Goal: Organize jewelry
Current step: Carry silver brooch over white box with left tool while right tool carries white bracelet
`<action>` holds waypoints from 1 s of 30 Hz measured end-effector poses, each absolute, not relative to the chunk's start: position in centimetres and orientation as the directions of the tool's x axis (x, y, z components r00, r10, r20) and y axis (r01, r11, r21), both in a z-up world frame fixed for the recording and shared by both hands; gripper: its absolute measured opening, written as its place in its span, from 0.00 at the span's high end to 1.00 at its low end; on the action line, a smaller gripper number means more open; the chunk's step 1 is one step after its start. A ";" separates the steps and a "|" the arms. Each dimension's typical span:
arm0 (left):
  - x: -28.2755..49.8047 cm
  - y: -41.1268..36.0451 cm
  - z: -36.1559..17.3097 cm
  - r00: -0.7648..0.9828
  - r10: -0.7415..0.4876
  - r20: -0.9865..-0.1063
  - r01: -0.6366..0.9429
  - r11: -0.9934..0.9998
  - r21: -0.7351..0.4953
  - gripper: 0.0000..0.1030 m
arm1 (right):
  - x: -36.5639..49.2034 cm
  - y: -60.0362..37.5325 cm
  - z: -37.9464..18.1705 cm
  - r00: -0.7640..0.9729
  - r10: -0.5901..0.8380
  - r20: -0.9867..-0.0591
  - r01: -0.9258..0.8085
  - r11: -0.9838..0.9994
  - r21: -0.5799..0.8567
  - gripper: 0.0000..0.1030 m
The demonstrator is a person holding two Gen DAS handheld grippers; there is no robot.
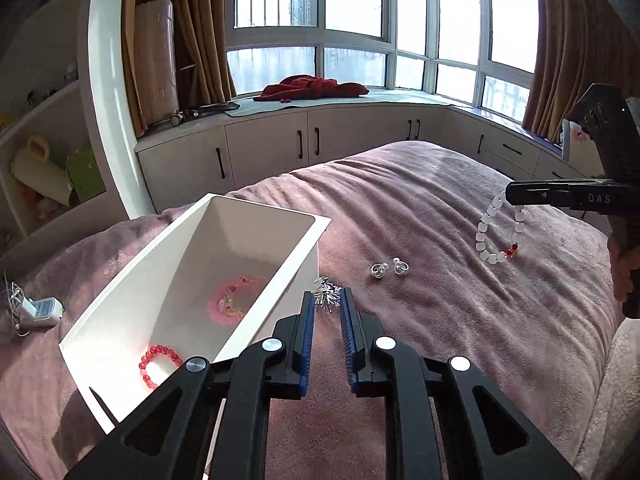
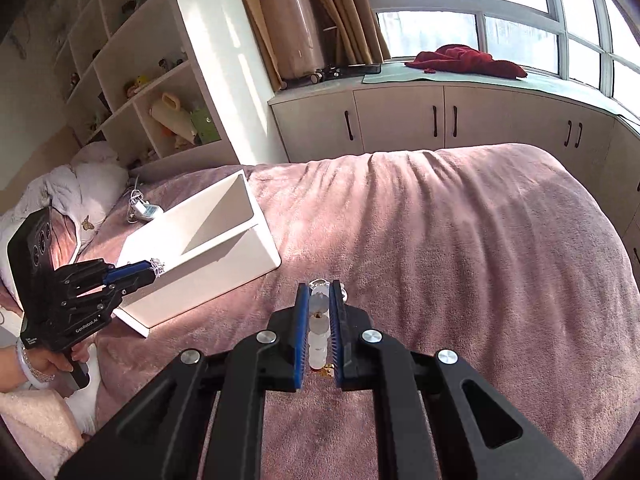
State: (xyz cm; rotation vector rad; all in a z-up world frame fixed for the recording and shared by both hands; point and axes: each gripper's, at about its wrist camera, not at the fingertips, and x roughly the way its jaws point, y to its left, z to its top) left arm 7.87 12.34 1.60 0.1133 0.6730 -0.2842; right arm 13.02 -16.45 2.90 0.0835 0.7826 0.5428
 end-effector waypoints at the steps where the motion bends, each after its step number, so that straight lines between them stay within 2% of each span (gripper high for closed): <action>1: 7.6 13.0 2.2 0.753 -0.215 -0.622 0.288 0.958 0.017 0.82 | 13.2 -15.9 3.7 0.580 0.508 -0.637 -0.440 0.853 0.280 0.89; 13: 6.4 20.3 6.9 0.786 -0.144 -0.601 0.207 0.978 0.036 0.82 | 15.3 -6.3 9.9 0.584 0.568 -0.580 -0.535 0.806 0.252 0.89; 30: 9.6 26.6 9.7 0.757 -0.034 -0.652 0.112 0.991 0.079 0.82 | 22.5 4.5 8.9 0.504 0.578 -0.642 -0.570 0.781 0.256 0.89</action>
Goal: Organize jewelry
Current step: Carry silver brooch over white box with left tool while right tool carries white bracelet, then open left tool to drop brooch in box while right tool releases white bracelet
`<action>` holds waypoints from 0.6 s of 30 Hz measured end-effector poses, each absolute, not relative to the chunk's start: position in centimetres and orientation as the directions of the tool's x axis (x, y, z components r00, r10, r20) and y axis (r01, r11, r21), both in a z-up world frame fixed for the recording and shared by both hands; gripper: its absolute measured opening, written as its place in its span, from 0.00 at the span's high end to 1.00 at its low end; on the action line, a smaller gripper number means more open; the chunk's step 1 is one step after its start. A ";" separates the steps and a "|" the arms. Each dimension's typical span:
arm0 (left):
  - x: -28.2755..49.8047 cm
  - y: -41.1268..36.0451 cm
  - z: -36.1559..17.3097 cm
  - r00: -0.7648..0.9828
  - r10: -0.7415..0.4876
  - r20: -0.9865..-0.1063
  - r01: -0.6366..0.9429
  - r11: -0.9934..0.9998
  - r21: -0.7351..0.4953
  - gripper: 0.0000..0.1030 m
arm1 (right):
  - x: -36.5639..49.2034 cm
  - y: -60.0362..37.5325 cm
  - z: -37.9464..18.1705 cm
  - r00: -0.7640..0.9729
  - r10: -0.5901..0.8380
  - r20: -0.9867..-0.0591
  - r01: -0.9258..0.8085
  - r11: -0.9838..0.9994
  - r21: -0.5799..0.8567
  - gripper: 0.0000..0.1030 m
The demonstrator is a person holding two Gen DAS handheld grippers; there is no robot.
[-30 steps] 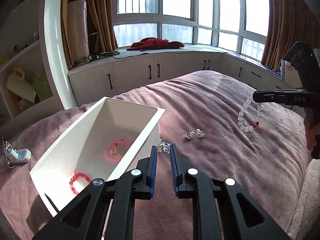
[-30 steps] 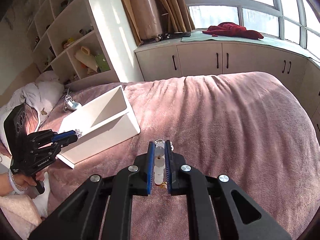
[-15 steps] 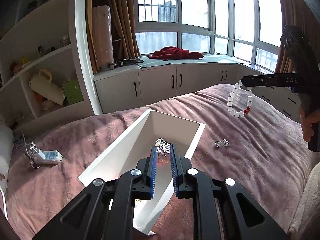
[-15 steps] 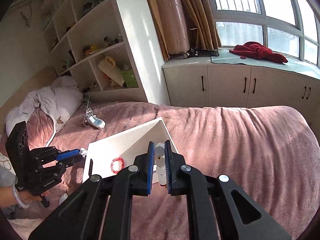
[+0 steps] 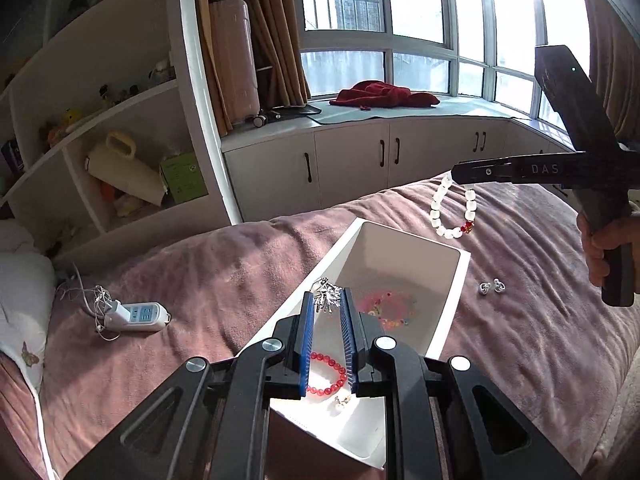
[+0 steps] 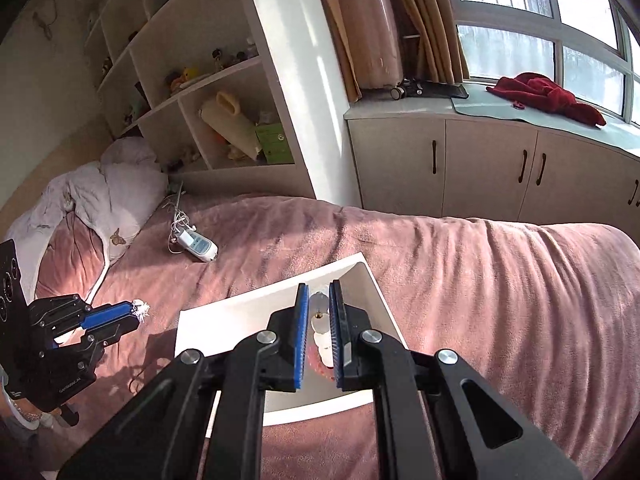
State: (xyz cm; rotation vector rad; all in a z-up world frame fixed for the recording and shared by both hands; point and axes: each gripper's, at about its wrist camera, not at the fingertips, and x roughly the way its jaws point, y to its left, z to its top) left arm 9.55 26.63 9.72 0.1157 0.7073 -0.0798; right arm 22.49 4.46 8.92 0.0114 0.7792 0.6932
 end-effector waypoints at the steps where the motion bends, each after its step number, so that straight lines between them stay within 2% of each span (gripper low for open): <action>1: 9.9 26.8 10.0 0.757 -0.027 -0.653 0.102 0.992 0.077 0.82 | 22.9 5.0 8.7 0.501 0.574 -0.648 -0.575 0.780 0.247 0.89; 8: 12.7 26.7 9.4 0.740 -0.049 -0.671 0.086 0.996 0.022 0.82 | 25.2 8.8 6.4 0.480 0.531 -0.698 -0.625 0.766 0.153 0.89; 18: 16.4 25.2 1.1 0.619 -0.105 -0.778 0.121 0.992 -0.038 0.82 | 27.2 12.9 0.6 0.421 0.469 -0.776 -0.657 0.748 0.096 0.89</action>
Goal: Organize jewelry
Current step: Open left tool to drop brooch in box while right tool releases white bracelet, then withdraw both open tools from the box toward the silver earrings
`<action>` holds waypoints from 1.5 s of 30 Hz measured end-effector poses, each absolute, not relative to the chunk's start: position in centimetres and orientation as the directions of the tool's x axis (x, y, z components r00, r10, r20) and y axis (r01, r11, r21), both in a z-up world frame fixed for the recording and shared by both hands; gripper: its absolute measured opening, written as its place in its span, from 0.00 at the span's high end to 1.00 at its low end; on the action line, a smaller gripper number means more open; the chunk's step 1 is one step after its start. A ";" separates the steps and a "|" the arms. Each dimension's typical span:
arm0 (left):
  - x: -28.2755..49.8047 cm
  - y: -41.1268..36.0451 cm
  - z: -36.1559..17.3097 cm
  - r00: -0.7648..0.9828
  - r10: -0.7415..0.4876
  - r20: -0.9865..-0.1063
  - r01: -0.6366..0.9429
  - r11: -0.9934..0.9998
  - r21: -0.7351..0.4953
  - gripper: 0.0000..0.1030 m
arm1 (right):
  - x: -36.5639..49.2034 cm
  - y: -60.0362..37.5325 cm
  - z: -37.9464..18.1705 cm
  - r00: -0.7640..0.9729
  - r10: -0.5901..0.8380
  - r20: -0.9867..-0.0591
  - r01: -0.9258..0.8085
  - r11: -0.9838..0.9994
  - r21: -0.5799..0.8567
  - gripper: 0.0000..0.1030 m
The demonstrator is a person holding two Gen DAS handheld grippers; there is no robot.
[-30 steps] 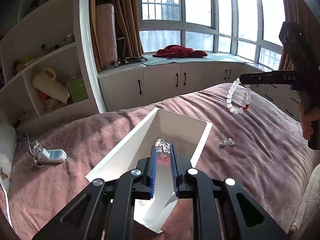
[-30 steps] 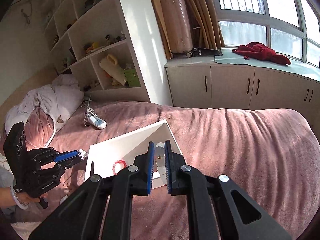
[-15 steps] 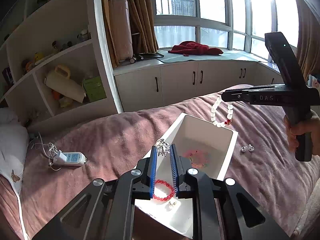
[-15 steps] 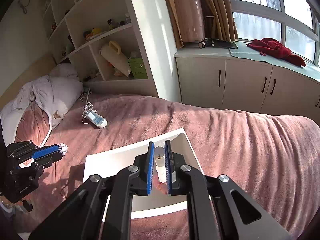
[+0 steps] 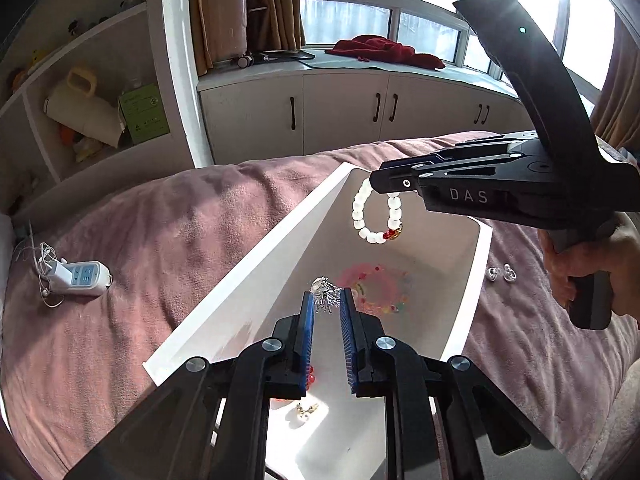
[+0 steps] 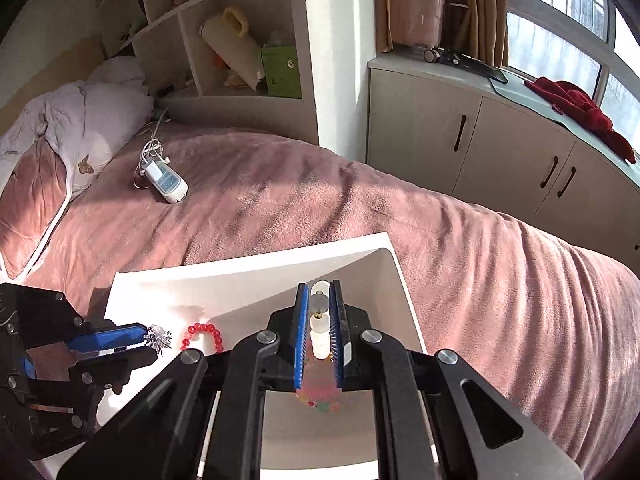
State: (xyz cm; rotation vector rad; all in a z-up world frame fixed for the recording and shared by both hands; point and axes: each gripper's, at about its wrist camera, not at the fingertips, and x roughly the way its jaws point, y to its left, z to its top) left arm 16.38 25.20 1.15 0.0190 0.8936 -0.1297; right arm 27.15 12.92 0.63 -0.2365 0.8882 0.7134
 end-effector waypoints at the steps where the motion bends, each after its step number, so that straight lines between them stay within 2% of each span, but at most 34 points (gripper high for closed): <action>1: 16.7 25.2 0.5 0.607 -0.105 -0.788 0.121 0.992 -0.039 0.82 | 27.3 13.3 0.0 0.412 0.469 -0.781 -0.659 0.745 0.100 0.89; 15: 18.4 25.6 -5.1 0.453 -0.022 -0.891 0.106 0.994 0.029 0.82 | 27.3 16.5 -5.1 0.344 0.419 -0.840 -0.684 0.725 0.081 0.88; 16: 18.4 25.5 -5.3 0.447 -0.024 -0.894 0.107 0.994 0.027 0.81 | 27.3 16.4 -5.1 0.344 0.417 -0.841 -0.681 0.728 0.083 0.88; 17: 18.4 25.4 -5.5 0.438 -0.023 -0.899 0.108 0.994 0.027 0.73 | 27.3 16.3 -5.1 0.344 0.416 -0.842 -0.677 0.731 0.084 0.87; 18: 18.3 25.3 -5.7 0.431 -0.017 -0.902 0.108 0.994 0.033 0.68 | 27.3 16.2 -5.1 0.345 0.413 -0.843 -0.673 0.735 0.085 0.84; 19: 18.2 25.2 -5.8 0.430 -0.011 -0.903 0.109 0.993 0.040 0.62 | 27.3 16.0 -5.0 0.344 0.416 -0.842 -0.671 0.736 0.090 0.75; 20: 18.1 25.1 -5.8 0.433 -0.010 -0.901 0.112 0.993 0.042 0.62 | 27.3 15.7 -4.7 0.353 0.416 -0.838 -0.667 0.740 0.086 0.66; 21: 17.9 24.9 -5.7 0.439 -0.011 -0.898 0.117 0.992 0.045 0.62 | 27.1 15.4 -4.4 0.360 0.421 -0.832 -0.666 0.741 0.087 0.62; 25: 16.7 24.2 -4.2 0.517 0.020 -0.856 0.119 0.988 0.095 0.49 | 26.4 13.5 -1.9 0.377 0.476 -0.794 -0.673 0.730 0.118 0.60; 28: 15.3 23.5 -2.0 0.626 0.012 -0.780 0.101 0.990 0.095 0.31 | 25.5 11.3 0.6 0.406 0.521 -0.751 -0.678 0.723 0.135 0.50; 30: 14.3 22.9 -0.6 0.688 -0.003 -0.726 0.099 0.991 0.091 0.29 | 24.8 9.4 2.2 0.435 0.539 -0.721 -0.677 0.724 0.133 0.47; 33: 13.0 21.0 1.1 0.748 -0.016 -0.663 0.127 0.985 0.119 0.25 | 24.0 5.9 3.9 0.472 0.555 -0.685 -0.660 0.738 0.143 0.38; 37: 11.4 17.6 2.5 0.800 -0.044 -0.598 0.187 0.966 0.179 0.11 | 23.3 0.9 5.0 0.526 0.537 -0.660 -0.621 0.772 0.134 0.33; 45: 10.4 11.7 3.7 0.826 -0.122 -0.550 0.257 0.950 0.175 0.08 | 22.2 -7.2 2.8 0.583 0.463 -0.667 -0.547 0.831 0.099 0.31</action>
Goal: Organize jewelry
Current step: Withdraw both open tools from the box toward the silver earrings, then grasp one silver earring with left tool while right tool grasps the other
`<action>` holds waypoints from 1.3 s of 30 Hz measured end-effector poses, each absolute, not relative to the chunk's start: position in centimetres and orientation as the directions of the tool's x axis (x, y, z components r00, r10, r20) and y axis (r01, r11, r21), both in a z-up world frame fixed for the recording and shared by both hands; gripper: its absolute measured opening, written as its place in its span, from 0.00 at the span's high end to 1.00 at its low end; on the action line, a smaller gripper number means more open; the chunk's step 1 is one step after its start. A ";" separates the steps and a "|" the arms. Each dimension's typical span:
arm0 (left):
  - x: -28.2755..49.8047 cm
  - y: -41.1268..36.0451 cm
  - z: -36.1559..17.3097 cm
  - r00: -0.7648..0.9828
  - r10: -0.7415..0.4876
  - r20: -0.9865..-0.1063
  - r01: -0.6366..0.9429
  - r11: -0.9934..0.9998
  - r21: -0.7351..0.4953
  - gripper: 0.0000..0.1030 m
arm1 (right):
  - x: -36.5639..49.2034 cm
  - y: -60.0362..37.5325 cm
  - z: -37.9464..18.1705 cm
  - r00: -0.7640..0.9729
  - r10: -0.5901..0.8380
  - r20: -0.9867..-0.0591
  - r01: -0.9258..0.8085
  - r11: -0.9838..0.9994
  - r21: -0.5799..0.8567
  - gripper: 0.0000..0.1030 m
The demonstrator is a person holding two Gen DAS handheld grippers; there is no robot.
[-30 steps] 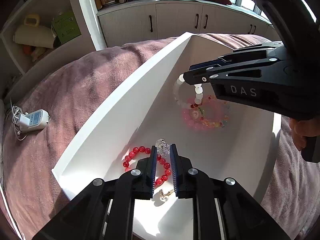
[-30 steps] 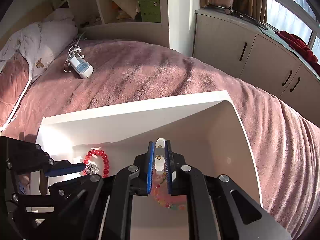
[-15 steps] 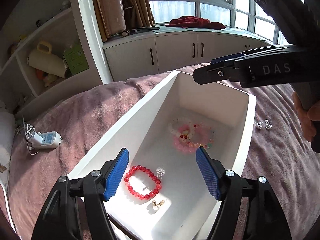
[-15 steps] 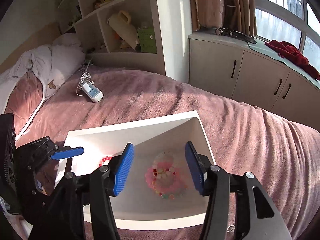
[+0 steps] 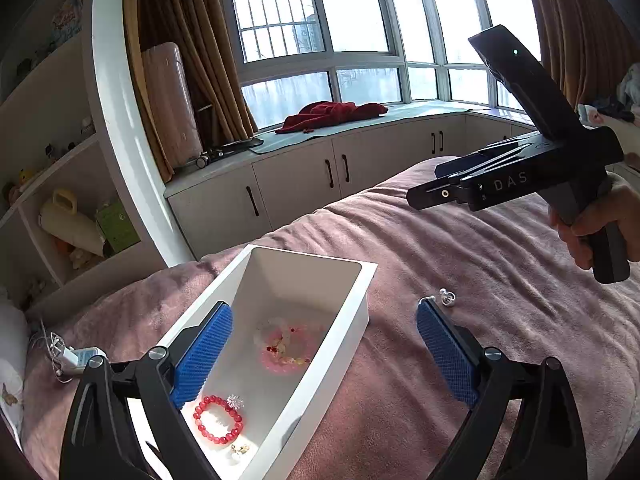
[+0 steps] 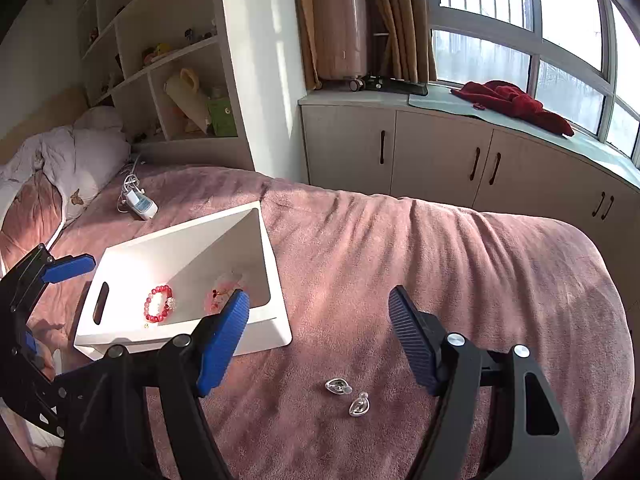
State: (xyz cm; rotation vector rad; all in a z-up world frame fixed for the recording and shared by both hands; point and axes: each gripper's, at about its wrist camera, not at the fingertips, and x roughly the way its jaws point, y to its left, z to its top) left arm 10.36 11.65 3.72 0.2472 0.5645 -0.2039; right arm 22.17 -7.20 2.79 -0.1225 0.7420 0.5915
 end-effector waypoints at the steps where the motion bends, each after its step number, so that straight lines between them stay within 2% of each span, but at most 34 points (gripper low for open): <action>1: 10.3 11.0 3.7 0.827 -0.136 -0.545 0.269 0.948 0.171 0.08 | 22.0 -7.8 2.2 0.584 0.450 -0.675 -0.542 0.836 0.088 0.31; 6: 10.3 8.2 2.7 0.821 -0.214 -0.529 0.333 0.932 0.140 0.08 | 20.6 -9.7 -1.4 0.590 0.406 -0.698 -0.549 0.835 0.022 0.32; 8: 10.2 7.2 2.2 0.818 -0.249 -0.518 0.361 0.924 0.126 0.08 | 20.0 -10.1 -2.9 0.582 0.401 -0.707 -0.577 0.817 -0.011 0.38; 11: 10.3 5.9 1.2 0.815 -0.278 -0.508 0.387 0.914 0.120 0.08 | 19.4 -10.8 -5.0 0.571 0.411 -0.711 -0.624 0.780 -0.050 0.40; 17: 11.0 3.7 -1.2 0.801 -0.342 -0.491 0.441 0.892 0.099 0.09 | 19.6 -12.7 -7.9 0.526 0.466 -0.712 -0.687 0.726 -0.033 0.44; 19: 11.4 3.1 -2.3 0.788 -0.355 -0.503 0.463 0.880 0.103 0.14 | 19.8 -13.4 -8.7 0.516 0.482 -0.708 -0.703 0.711 -0.029 0.48; 26: 13.2 1.5 -6.7 0.716 -0.381 -0.585 0.556 0.818 0.146 0.28 | 21.1 -14.5 -10.2 0.443 0.557 -0.702 -0.783 0.621 -0.001 0.50; 31: 15.6 1.3 -9.2 0.664 -0.393 -0.636 0.589 0.799 0.121 0.40 | 22.1 -13.9 -10.5 0.394 0.591 -0.704 -0.831 0.556 0.002 0.52; 39: 18.5 1.2 -11.2 0.633 -0.389 -0.669 0.603 0.790 0.112 0.40 | 22.6 -12.0 -12.1 0.318 0.582 -0.749 -0.893 0.448 -0.031 0.57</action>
